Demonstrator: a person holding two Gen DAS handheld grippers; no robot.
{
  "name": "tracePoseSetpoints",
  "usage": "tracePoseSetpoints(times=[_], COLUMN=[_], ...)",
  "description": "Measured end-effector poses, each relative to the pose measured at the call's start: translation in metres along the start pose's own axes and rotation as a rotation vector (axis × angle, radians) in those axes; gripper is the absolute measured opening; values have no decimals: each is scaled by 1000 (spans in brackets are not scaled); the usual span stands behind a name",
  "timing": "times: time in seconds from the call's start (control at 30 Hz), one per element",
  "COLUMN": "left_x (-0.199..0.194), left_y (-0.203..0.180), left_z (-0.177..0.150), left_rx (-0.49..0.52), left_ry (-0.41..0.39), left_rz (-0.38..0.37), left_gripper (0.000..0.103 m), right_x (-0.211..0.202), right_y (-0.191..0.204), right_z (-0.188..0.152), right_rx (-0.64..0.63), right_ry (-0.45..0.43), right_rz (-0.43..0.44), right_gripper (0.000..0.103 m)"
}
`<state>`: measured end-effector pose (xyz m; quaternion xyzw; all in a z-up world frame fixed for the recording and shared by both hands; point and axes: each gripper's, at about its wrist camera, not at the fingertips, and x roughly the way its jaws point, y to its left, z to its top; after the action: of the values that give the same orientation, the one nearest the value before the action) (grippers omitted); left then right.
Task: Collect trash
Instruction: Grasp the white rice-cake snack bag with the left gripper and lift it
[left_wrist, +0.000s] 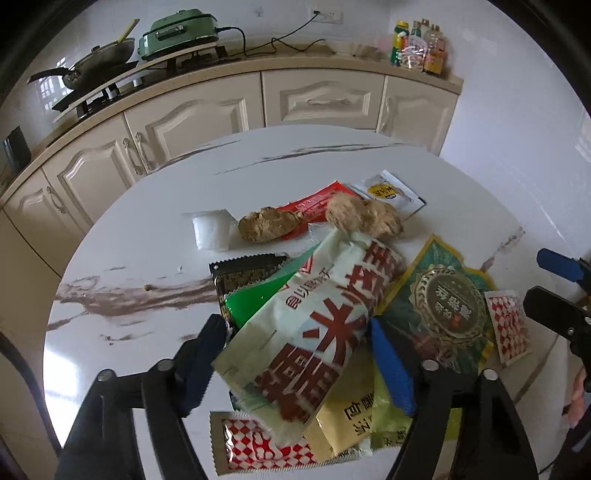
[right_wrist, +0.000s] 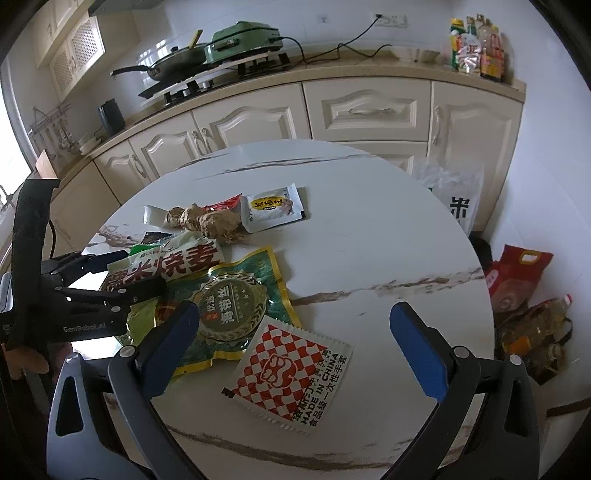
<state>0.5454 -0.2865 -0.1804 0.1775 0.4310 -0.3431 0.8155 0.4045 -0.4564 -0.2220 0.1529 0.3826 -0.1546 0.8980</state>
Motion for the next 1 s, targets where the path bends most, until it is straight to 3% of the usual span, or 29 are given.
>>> tracePoseSetpoints(times=[0.23,0.67,1.0], left_x=[-24,-84,-127], left_y=[-4,-2,20], left_z=[-17,-76,-127], left_rx=[-23,-125,-257], left_ry=[-15,-46,-92], left_rz=[-9,-35,79], left_gripper=[60,56,55], right_x=[-2,-7,9], right_y=[8,16,40], right_z=[-6,-12,9], right_rx=[1,7,-51], right_ry=[8,21,29], right_rz=[1,13,6], right_gripper=[103,103,103])
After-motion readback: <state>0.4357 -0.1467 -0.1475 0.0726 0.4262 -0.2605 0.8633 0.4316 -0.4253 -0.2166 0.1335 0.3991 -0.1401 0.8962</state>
